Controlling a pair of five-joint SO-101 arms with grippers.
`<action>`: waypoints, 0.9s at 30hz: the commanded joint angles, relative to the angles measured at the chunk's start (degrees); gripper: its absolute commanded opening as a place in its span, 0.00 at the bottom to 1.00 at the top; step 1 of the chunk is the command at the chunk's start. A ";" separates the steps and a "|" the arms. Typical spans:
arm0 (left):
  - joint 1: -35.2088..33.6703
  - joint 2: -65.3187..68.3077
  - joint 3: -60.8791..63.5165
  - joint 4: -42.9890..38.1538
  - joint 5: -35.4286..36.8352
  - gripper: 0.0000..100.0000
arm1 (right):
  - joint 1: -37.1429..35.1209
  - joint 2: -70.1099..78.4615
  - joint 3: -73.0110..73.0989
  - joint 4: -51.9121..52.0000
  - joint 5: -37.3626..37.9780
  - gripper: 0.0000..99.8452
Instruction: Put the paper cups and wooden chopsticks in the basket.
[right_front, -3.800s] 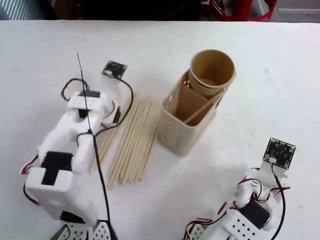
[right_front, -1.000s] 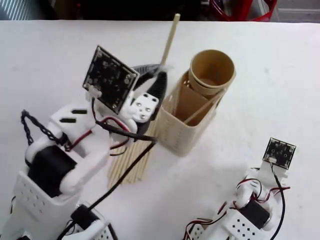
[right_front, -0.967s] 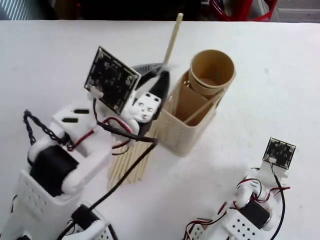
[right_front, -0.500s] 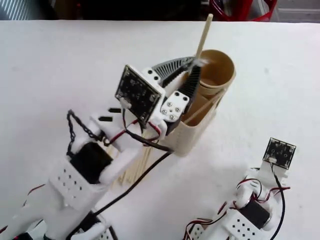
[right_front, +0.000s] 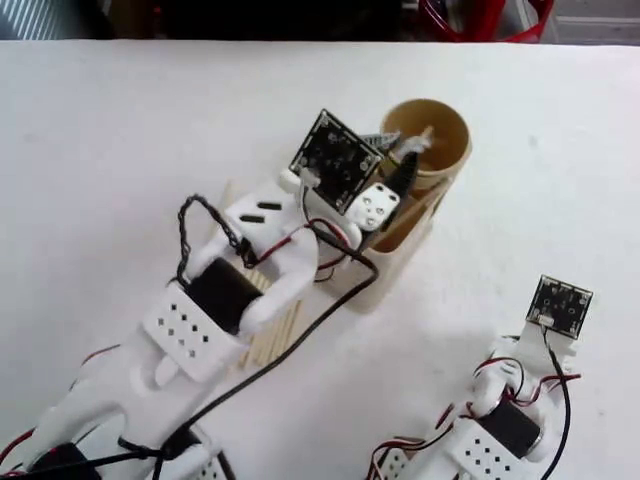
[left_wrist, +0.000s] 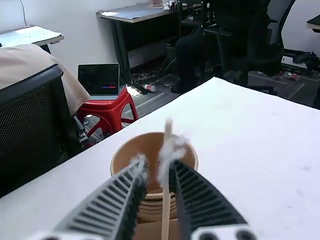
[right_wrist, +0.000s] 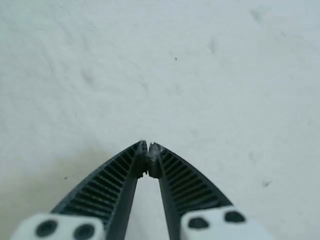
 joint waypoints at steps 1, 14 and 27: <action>-1.45 -0.13 -3.87 3.25 0.62 0.09 | 0.22 0.31 0.62 0.13 0.18 0.02; -28.97 -4.35 -5.54 24.18 -0.18 0.09 | 0.31 0.31 0.62 0.13 0.18 0.02; -36.35 32.31 0.53 18.55 -8.97 0.10 | 0.48 0.31 0.62 0.13 0.26 0.02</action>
